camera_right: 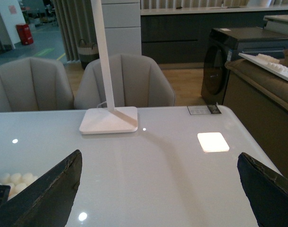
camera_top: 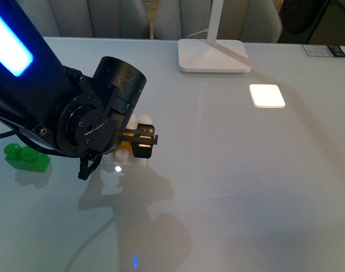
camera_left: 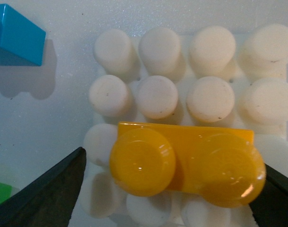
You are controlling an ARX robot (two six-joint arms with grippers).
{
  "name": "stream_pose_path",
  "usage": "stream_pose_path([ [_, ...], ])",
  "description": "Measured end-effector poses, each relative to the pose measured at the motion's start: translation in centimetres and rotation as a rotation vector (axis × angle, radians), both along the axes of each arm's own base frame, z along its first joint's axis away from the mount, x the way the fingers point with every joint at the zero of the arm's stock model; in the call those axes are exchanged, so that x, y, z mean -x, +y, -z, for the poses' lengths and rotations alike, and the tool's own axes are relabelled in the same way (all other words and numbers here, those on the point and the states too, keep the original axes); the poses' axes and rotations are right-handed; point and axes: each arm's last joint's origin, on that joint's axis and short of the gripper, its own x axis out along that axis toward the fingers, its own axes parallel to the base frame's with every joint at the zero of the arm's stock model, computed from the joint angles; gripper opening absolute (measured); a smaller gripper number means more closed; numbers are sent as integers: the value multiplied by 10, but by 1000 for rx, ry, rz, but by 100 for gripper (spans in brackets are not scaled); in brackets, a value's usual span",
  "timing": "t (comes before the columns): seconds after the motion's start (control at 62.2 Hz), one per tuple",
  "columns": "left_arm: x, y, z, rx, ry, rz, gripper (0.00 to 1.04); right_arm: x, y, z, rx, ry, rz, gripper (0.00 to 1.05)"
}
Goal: Insert yellow block into base center
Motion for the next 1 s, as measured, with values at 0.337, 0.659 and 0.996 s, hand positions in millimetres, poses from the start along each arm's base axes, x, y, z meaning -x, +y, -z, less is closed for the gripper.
stream_pose_path([
  [0.337, 8, 9, -62, 112, -54, 6, 97, 0, 0, 0, 0, 0, 0, 96],
  [0.659, 49, 77, -135, 258, -190, -75, 97, 0, 0, 0, 0, 0, 0, 96],
  [0.996, 100, 119, -144, 178, -729, 27, 67, 0, 0, 0, 0, 1, 3, 96],
])
